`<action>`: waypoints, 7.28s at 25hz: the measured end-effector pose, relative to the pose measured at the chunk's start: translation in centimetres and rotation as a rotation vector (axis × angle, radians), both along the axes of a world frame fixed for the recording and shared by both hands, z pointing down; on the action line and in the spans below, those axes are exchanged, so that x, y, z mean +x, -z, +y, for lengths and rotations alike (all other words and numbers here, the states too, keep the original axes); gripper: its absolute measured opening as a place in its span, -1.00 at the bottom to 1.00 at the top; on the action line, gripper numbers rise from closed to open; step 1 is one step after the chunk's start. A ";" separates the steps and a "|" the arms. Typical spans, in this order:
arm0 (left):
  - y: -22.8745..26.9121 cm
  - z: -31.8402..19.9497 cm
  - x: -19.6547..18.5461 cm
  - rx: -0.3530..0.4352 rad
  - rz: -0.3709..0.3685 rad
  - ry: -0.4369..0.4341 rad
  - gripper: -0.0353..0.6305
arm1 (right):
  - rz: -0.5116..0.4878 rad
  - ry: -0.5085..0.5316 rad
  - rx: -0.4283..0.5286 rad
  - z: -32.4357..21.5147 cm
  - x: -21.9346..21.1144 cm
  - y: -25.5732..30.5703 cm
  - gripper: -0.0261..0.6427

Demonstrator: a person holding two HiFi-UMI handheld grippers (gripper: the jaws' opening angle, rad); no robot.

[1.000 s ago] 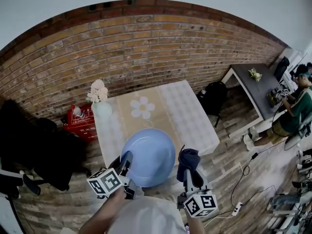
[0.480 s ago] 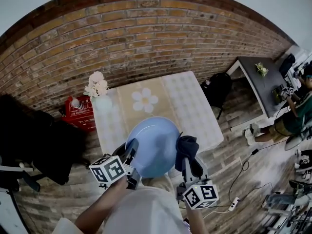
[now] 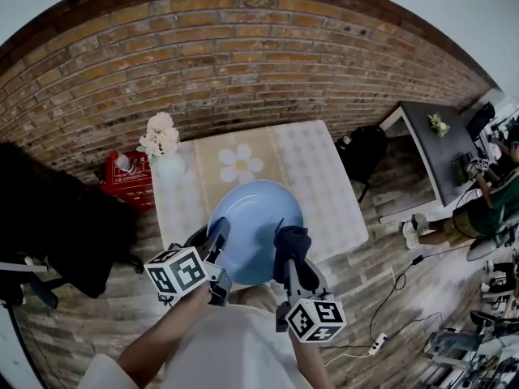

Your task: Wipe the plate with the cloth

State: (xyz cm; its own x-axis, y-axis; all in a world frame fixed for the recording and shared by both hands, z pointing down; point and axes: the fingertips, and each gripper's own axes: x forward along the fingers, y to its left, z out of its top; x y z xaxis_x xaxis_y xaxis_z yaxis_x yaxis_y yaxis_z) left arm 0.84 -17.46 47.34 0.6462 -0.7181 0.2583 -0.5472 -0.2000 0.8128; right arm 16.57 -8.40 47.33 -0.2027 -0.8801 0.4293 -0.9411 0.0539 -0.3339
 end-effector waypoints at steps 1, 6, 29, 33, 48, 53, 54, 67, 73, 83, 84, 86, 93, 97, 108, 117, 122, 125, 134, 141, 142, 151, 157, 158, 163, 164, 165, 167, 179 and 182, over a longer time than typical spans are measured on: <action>0.2 0.0 0.2 0.003 0.007 -0.006 -0.75 | 0.005 0.000 -0.016 -0.1 0.0 -0.4 -0.69; 1.3 0.7 1.3 0.017 0.044 -0.040 -0.75 | 0.041 -0.017 -0.067 -0.4 1.4 -1.0 -0.69; 1.1 3.2 0.7 0.029 0.052 -0.075 -0.75 | 0.173 0.000 -0.061 -2.4 2.4 -1.4 -0.69; 1.0 3.2 1.2 0.029 0.034 -0.092 -0.75 | 0.186 0.013 -0.051 -3.3 2.3 -0.8 -0.69; 0.1 3.8 2.4 0.003 0.002 -0.138 -0.75 | 0.126 0.149 0.035 -6.2 -2.7 1.7 -0.69; 0.0 3.5 2.6 0.005 -0.013 -0.143 -0.75 | 0.104 0.209 0.057 -6.0 -4.9 2.1 -0.69; 0.1 3.4 2.6 0.008 -0.018 -0.144 -0.75 | 0.096 0.227 0.062 -5.9 -5.4 2.2 -0.69; 1.0 1.3 0.9 0.027 -0.005 -0.102 -0.75 | 0.033 0.410 0.050 -2.7 -11.3 1.9 -0.69; 1.6 0.4 -0.5 0.032 0.013 -0.054 -0.75 | 0.054 0.460 0.011 -1.4 -12.5 1.1 -0.69; 1.6 0.8 -1.6 0.031 0.028 -0.034 -0.75 | 0.067 0.438 -0.042 0.1 -11.0 -0.9 -0.69; 1.6 0.8 -1.6 0.031 0.029 -0.035 -0.75 | 0.074 0.434 -0.046 0.2 -10.7 -1.0 -0.69; 1.7 0.8 -1.5 0.033 0.031 -0.035 -0.75 | 0.091 0.423 -0.053 0.2 -10.1 -1.2 -0.69; 2.3 1.0 -1.4 0.049 0.032 -0.038 -0.75 | 0.152 0.371 -0.074 -0.1 -7.4 -1.6 -0.69; 2.6 1.1 -1.4 0.052 0.034 -0.037 -0.75 | 0.189 0.335 -0.090 -0.9 -5.5 -1.7 -0.69; 2.4 2.1 -0.9 0.050 0.027 -0.047 -0.75 | 0.227 0.240 -0.079 -3.6 -2.5 -0.8 -0.69; 2.6 3.1 0.1 0.050 0.030 -0.054 -0.75 | 0.211 0.255 -0.013 -5.2 -3.8 1.8 -0.69; 2.3 3.5 0.5 0.044 0.028 -0.056 -0.75 | 0.191 0.286 0.015 -5.1 -5.4 2.6 -0.69; 2.2 3.6 0.8 0.045 0.022 -0.058 -0.75 | 0.172 0.305 0.023 -4.7 -6.2 2.8 -0.69; 1.9 3.3 1.1 0.041 0.009 -0.058 -0.75 | 0.169 0.390 0.043 -2.4 -9.4 2.4 -0.69; 2.5 1.9 0.4 0.050 0.023 -0.038 -0.75 | 0.182 0.460 0.029 -0.7 -10.2 1.2 -0.69; 2.6 1.7 0.3 0.053 0.024 -0.036 -0.75 | 0.185 0.461 0.023 -0.5 -10.1 0.9 -0.69; 2.8 1.7 -0.5 0.054 0.037 -0.028 -0.75 | 0.216 0.428 -0.017 -0.9 -8.3 0.0 -0.69; 2.9 1.7 -0.8 0.054 0.042 -0.028 -0.75 | 0.255 0.360 -0.049 -2.0 -5.8 -0.4 -0.69; 2.9 1.7 -0.9 0.054 0.043 -0.028 -0.75 | 0.262 0.349 -0.052 -2.2 -5.3 -0.4 -0.69; 3.1 2.0 -0.7 0.066 0.035 -0.044 -0.75 | 0.295 0.294 -0.063 -3.5 -3.3 -0.4 -0.69; 3.1 2.0 -0.7 0.067 0.034 -0.046 -0.75 | 0.300 0.285 -0.061 -3.8 -3.0 -0.3 -0.69; 3.1 2.1 -0.7 0.068 0.035 -0.048 -0.75 | 0.304 0.276 -0.058 -4.1 -2.8 -0.1 -0.69; 3.1 2.2 -0.5 0.070 0.033 -0.057 -0.75 | 0.300 0.250 -0.047 -4.7 -2.4 0.3 -0.69; 2.2 3.4 1.5 0.051 0.009 -0.108 -0.75 | 0.185 0.322 0.048 -5.3 -6.7 3.2 -0.69; 1.9 3.5 1.9 0.043 0.002 -0.119 -0.75 | 0.157 0.364 0.054 -4.6 -8.0 3.3 -0.69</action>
